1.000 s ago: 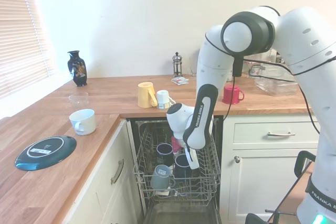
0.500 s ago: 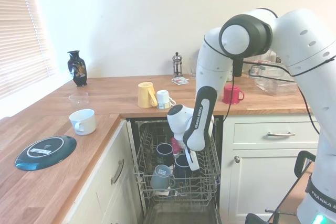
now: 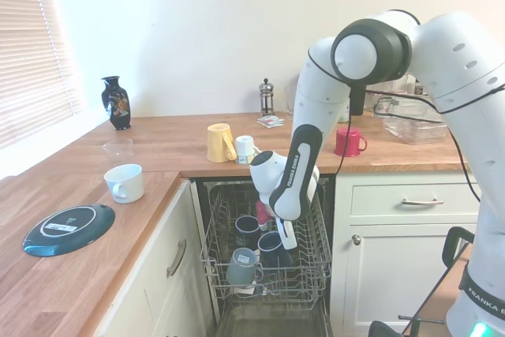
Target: Unload a mug from dishwasher
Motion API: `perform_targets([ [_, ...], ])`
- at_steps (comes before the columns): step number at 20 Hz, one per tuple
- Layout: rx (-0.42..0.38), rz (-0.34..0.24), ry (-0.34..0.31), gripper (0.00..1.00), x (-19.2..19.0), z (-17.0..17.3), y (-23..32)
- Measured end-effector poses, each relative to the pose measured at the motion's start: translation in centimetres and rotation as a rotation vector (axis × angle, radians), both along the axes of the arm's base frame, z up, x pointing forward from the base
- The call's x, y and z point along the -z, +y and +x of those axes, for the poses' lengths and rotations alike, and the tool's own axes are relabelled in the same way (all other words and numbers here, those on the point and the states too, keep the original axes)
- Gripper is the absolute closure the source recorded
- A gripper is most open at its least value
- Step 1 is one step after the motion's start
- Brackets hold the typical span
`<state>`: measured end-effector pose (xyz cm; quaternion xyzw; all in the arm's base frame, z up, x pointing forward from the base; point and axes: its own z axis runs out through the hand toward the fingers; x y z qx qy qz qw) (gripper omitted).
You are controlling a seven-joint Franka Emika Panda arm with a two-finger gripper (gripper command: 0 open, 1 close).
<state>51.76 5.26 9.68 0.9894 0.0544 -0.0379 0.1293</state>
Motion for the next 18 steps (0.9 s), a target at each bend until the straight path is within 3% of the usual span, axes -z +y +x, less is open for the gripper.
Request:
perform_targets([
  [18, 0.005, 0.007, -0.002, 1.00, -0.40, 0.14, 0.74],
])
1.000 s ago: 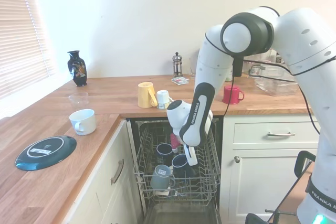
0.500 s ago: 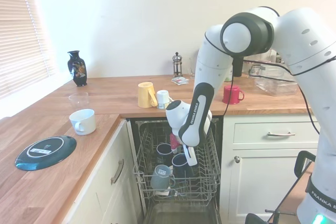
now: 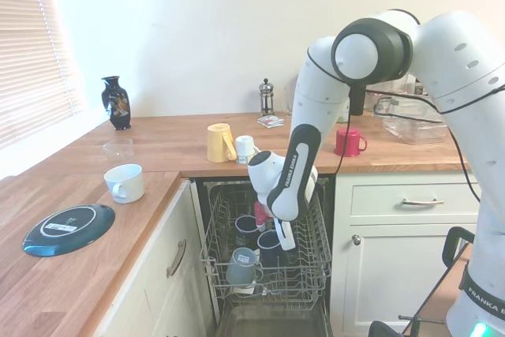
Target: Unload a mug from dishwasher
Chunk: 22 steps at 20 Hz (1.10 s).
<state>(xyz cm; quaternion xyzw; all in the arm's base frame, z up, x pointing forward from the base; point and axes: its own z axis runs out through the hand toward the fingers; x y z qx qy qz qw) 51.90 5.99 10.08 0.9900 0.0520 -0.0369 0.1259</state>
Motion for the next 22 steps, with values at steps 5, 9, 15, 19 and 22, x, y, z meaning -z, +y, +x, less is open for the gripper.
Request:
perform_targets([
  [5, 0.007, -0.002, -0.013, 1.00, -1.6, 0.4, 0.7],
  [9, 0.024, 0.000, -0.030, 1.00, -3.4, 0.6, 0.8],
  [15, 0.079, 0.018, -0.116, 1.00, -10.5, 1.7, 1.2],
  [19, 0.126, 0.031, -0.161, 1.00, -15.5, 1.8, 2.4],
  [22, 0.162, 0.043, -0.185, 1.00, -17.7, 1.6, 3.5],
])
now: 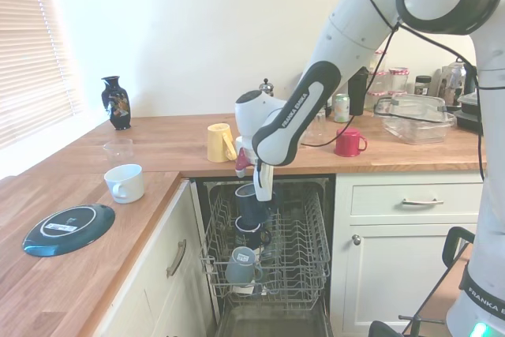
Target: Unload a mug from dishwasher
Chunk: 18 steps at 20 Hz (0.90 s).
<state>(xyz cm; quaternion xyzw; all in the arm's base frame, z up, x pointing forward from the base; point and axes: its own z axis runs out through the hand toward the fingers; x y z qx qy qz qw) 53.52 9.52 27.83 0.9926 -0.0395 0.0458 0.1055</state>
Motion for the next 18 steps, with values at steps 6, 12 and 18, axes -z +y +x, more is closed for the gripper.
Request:
perform_targets([
  [6, 0.107, 0.048, -0.042, 1.00, -2.9, 0.7, -1.3],
  [12, 0.202, 0.070, -0.060, 1.00, -4.8, 2.0, -3.6],
  [18, 0.309, 0.104, -0.084, 1.00, -8.4, 3.7, -6.8],
])
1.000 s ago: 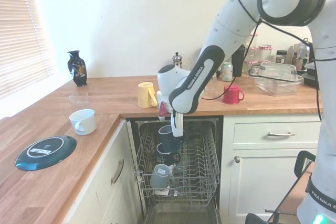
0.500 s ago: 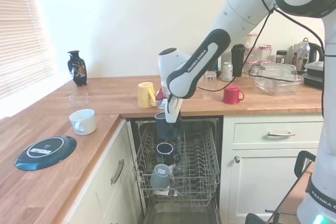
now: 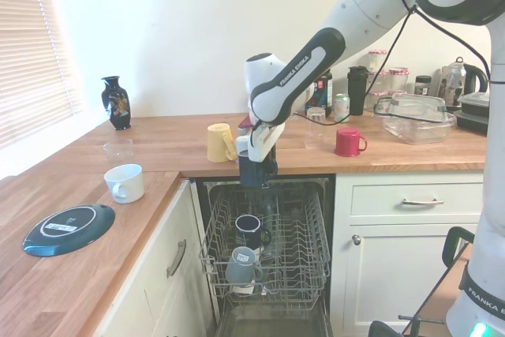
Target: Unload a mug from dishwasher
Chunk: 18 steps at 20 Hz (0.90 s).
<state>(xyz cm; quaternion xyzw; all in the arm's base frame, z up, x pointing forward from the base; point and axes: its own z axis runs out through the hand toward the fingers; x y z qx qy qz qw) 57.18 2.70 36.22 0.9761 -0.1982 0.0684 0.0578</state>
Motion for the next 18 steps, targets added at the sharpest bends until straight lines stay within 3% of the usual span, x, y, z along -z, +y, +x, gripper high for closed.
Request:
perform_targets([
  [11, 0.141, 0.012, -0.004, 1.00, -4.2, 1.6, -6.0],
  [18, 0.180, 0.015, 0.014, 1.00, -2.8, 3.2, -8.0],
])
